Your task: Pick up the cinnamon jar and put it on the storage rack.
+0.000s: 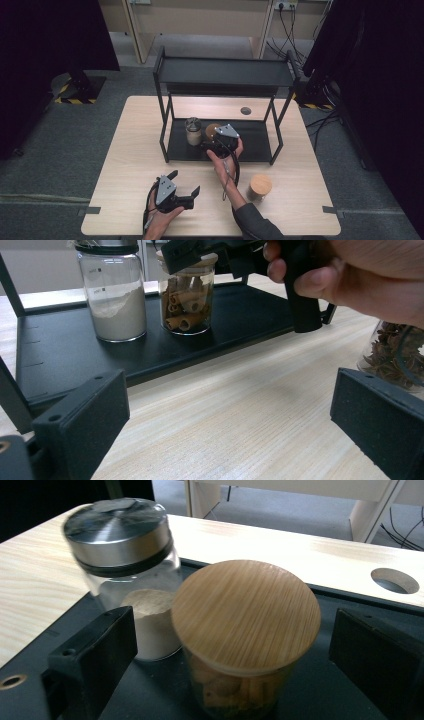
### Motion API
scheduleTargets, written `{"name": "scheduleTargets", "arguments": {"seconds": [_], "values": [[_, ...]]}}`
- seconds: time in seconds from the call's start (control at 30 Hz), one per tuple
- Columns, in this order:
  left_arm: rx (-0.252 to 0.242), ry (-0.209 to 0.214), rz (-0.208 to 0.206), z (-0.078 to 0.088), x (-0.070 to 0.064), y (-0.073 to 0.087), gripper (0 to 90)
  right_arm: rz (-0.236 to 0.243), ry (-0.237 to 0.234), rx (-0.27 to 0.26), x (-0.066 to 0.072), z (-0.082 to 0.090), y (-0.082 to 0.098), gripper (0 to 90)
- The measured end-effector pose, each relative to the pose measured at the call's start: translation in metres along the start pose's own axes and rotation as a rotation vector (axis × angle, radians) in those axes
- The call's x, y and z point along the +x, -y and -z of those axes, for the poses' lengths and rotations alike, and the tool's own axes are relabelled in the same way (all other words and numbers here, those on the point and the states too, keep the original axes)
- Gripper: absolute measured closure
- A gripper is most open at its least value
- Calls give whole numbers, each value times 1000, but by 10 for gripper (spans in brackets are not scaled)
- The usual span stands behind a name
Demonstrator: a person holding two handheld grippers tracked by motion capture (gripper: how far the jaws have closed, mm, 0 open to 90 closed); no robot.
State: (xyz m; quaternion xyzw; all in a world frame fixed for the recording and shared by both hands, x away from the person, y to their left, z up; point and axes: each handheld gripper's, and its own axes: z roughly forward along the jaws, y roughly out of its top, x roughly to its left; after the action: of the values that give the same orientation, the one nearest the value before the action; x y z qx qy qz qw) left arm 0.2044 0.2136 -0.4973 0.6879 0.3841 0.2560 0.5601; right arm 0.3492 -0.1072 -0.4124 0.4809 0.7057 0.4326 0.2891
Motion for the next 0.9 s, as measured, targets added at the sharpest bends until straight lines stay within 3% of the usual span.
{"name": "scheduleTargets", "arguments": {"seconds": [0.9], "values": [[1,0,-1,0,0,0,18,5,-79,-28,-4,31,1,50]]}}
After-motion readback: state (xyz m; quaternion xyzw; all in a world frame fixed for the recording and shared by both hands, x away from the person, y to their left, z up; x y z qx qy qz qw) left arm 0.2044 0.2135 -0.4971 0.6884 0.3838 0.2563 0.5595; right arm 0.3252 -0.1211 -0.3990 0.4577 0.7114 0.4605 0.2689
